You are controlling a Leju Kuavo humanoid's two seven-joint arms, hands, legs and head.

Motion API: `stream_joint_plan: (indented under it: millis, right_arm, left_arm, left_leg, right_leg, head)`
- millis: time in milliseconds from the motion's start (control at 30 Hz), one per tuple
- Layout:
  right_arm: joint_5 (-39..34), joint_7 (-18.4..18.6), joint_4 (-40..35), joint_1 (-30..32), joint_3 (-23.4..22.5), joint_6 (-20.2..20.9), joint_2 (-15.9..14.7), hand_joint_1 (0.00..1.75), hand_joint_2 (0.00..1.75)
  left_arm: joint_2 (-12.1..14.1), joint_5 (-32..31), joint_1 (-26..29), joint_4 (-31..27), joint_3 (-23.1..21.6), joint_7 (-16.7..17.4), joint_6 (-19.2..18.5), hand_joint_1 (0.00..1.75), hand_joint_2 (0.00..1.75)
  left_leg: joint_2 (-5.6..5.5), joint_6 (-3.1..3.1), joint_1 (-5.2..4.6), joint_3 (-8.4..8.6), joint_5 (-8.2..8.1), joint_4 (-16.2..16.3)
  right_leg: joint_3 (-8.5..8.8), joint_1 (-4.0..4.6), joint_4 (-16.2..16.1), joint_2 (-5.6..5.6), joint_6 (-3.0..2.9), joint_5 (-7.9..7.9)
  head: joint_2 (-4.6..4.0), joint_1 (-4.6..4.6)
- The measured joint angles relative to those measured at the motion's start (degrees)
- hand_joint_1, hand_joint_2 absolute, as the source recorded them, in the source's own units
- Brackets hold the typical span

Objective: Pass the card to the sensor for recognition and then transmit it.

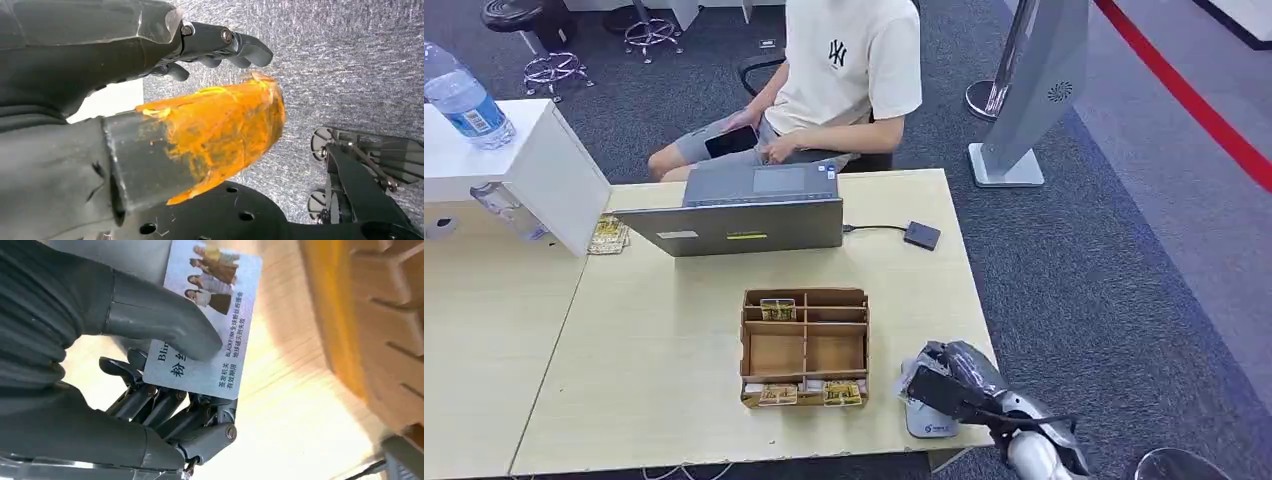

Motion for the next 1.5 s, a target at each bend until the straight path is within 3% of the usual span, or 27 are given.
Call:
stream_joint_plan:
  millis: [300,567,867,1500]
  right_arm:
    - [1.9,0.6,3.0,-2.3,-0.3,-1.2,0.5,1.75,1.75]
    - [-8.4,-4.2,3.9,-2.9,-2.2,5.9,0.7,1.75,1.75]
    - [-13.0,-5.8,3.9,-3.4,-4.4,10.4,-0.2,1.75,1.75]
    - [-5.4,-4.3,5.8,-5.6,-3.9,9.4,-4.5,1.75,1.75]
  left_arm:
    - [0.0,0.8,0.0,0.0,0.0,0.2,0.0,0.00,0.00]
    - [0.0,1.4,0.0,0.0,0.0,-0.2,0.0,0.00,0.00]
    - [0.2,1.6,0.0,0.0,0.0,-0.3,-0.2,0.00,0.00]
    - [0.3,2.9,0.0,0.3,0.0,-0.3,-0.7,0.00,0.00]
  left_leg:
    - [0.00,0.00,0.00,0.01,0.00,0.0]
    - [0.00,0.00,0.00,0.00,0.00,0.0]
    - [-0.01,0.00,0.00,0.01,0.00,0.0]
    - [-0.01,0.00,0.00,0.01,0.00,0.0]
  right_leg:
    - [0.00,0.00,0.0,0.00,0.00,0.00]
    - [0.00,0.00,0.0,0.00,0.00,0.00]
    - [0.00,0.00,0.0,0.00,0.00,0.00]
    - [0.00,0.00,0.0,0.00,0.00,0.00]
  head:
    - [0.00,0.02]
    - [0.00,0.00]
    - [0.00,0.02]
    - [0.00,0.00]
